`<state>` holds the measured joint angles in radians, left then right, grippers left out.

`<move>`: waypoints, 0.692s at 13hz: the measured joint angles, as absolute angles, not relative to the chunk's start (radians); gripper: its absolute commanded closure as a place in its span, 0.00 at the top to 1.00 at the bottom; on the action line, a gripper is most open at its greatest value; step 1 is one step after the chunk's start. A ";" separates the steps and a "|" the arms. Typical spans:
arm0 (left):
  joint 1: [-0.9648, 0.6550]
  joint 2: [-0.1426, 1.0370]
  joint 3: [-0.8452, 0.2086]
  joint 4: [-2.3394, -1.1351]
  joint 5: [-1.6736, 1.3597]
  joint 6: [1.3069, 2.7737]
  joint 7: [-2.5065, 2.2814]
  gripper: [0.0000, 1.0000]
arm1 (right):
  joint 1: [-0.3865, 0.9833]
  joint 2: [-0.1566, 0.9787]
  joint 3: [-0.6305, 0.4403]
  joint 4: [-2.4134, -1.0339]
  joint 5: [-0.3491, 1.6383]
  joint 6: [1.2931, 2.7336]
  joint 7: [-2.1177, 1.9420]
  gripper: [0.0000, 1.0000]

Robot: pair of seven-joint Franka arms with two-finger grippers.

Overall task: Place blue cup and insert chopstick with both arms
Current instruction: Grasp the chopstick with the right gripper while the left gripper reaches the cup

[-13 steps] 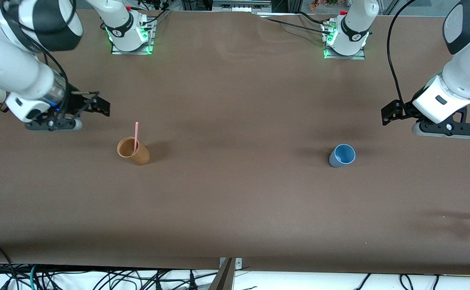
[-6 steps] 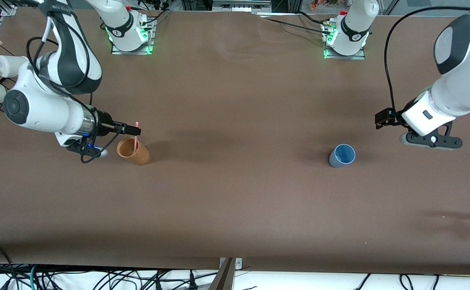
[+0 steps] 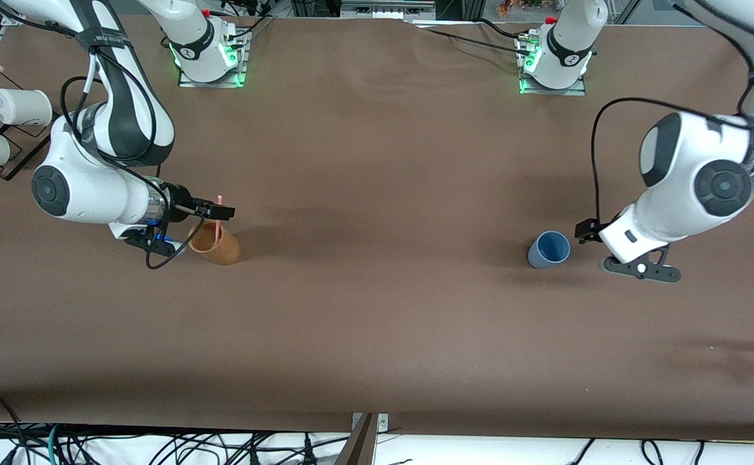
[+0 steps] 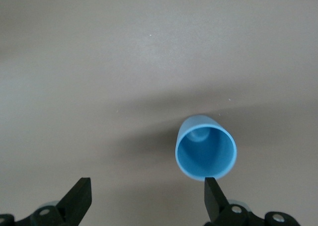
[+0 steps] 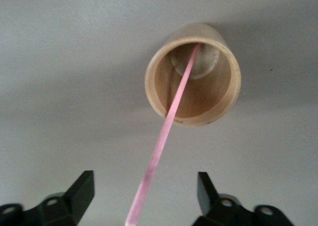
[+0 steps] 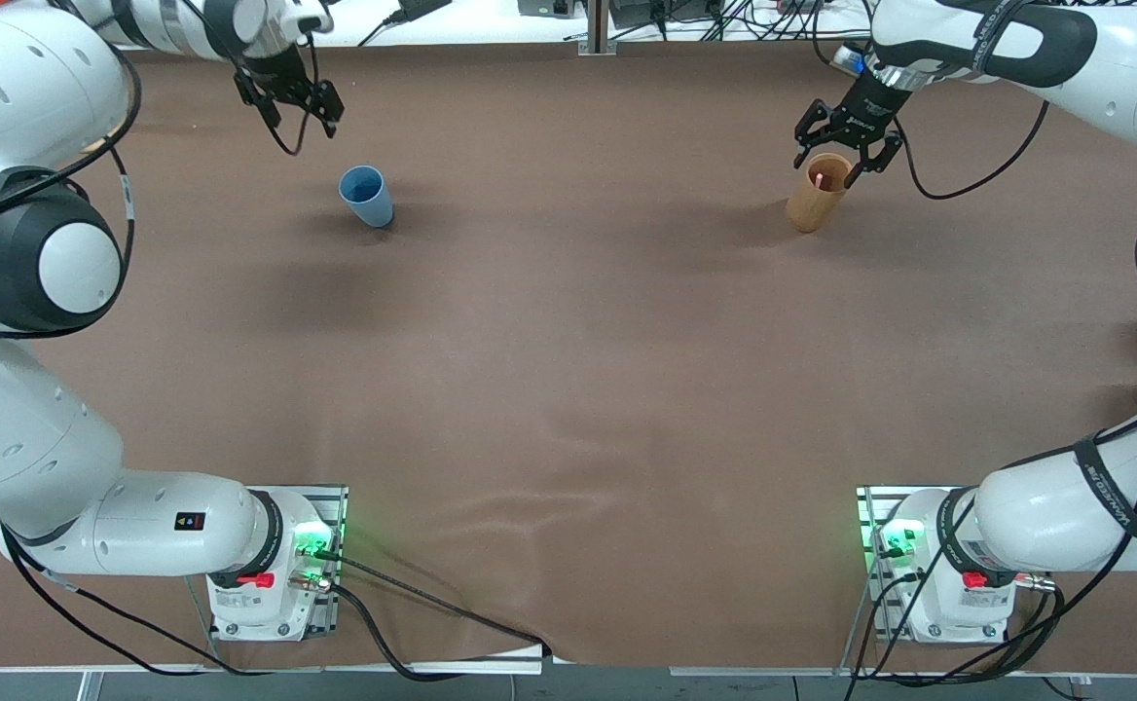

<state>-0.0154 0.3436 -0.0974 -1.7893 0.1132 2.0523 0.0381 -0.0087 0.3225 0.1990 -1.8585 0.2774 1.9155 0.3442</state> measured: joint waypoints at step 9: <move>-0.017 0.443 -0.124 -2.020 0.115 2.436 0.047 0.00 | -0.009 0.323 0.197 -1.873 0.289 1.916 0.344 0.20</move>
<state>-0.0168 0.4428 -0.1244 -2.0204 0.1154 2.4360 0.0469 -0.0091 0.3228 0.1969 -1.8729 0.2888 1.9156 0.3435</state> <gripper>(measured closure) 0.322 0.740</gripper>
